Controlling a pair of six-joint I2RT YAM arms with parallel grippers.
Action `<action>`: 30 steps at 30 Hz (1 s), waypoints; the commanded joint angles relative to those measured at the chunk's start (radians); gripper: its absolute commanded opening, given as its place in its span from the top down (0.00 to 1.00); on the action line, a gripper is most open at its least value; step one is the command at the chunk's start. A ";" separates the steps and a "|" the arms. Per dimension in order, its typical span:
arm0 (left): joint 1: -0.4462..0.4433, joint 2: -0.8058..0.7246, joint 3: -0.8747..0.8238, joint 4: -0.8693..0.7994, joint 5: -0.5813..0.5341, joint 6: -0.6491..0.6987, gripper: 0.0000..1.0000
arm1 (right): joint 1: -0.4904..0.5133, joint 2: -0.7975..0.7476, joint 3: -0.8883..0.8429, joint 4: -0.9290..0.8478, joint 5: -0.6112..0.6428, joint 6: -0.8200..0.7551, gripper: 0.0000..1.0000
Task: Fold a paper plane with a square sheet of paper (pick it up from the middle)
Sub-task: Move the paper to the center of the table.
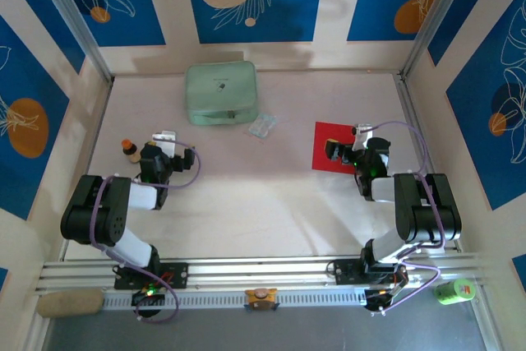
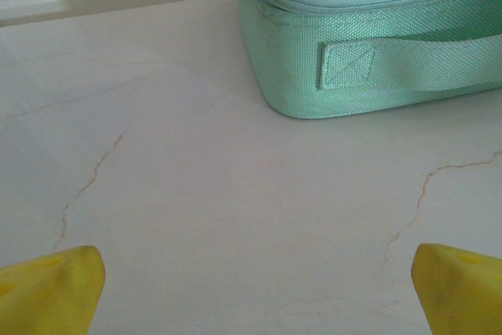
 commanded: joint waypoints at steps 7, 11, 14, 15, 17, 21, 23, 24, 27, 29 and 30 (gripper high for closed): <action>0.011 -0.002 0.011 0.012 0.014 -0.002 0.00 | 0.006 -0.003 0.024 -0.003 -0.001 -0.009 0.01; 0.011 -0.001 0.014 0.009 0.015 -0.002 0.00 | 0.014 -0.004 0.023 -0.005 0.014 -0.015 0.01; 0.010 -0.002 0.012 0.010 0.013 -0.002 0.00 | 0.042 -0.008 0.008 0.018 0.073 -0.029 0.01; 0.010 -0.002 0.009 0.016 0.002 -0.005 0.00 | 0.051 -0.008 0.004 0.030 0.095 -0.031 0.01; 0.010 -0.004 0.002 0.031 -0.033 -0.018 0.00 | 0.040 -0.007 0.010 0.018 0.081 -0.026 0.01; 0.009 -0.020 -0.057 0.128 -0.132 -0.055 0.00 | 0.040 -0.077 0.025 -0.063 0.088 -0.021 0.01; 0.007 -0.047 -0.061 0.115 -0.115 -0.047 0.00 | 0.036 -0.149 0.092 -0.263 0.085 0.013 0.01; 0.007 -0.084 -0.049 0.054 -0.110 -0.041 0.00 | 0.020 -0.168 0.142 -0.401 0.058 0.048 0.01; 0.008 -0.218 0.030 -0.206 -0.154 -0.061 0.00 | 0.026 -0.232 0.163 -0.566 0.033 0.045 0.01; 0.010 -0.255 0.060 -0.264 -0.169 -0.070 0.00 | 0.043 -0.318 0.188 -0.703 0.043 0.052 0.01; 0.010 -0.273 0.072 -0.280 -0.177 -0.082 0.00 | 0.051 -0.364 0.204 -0.778 0.048 0.075 0.01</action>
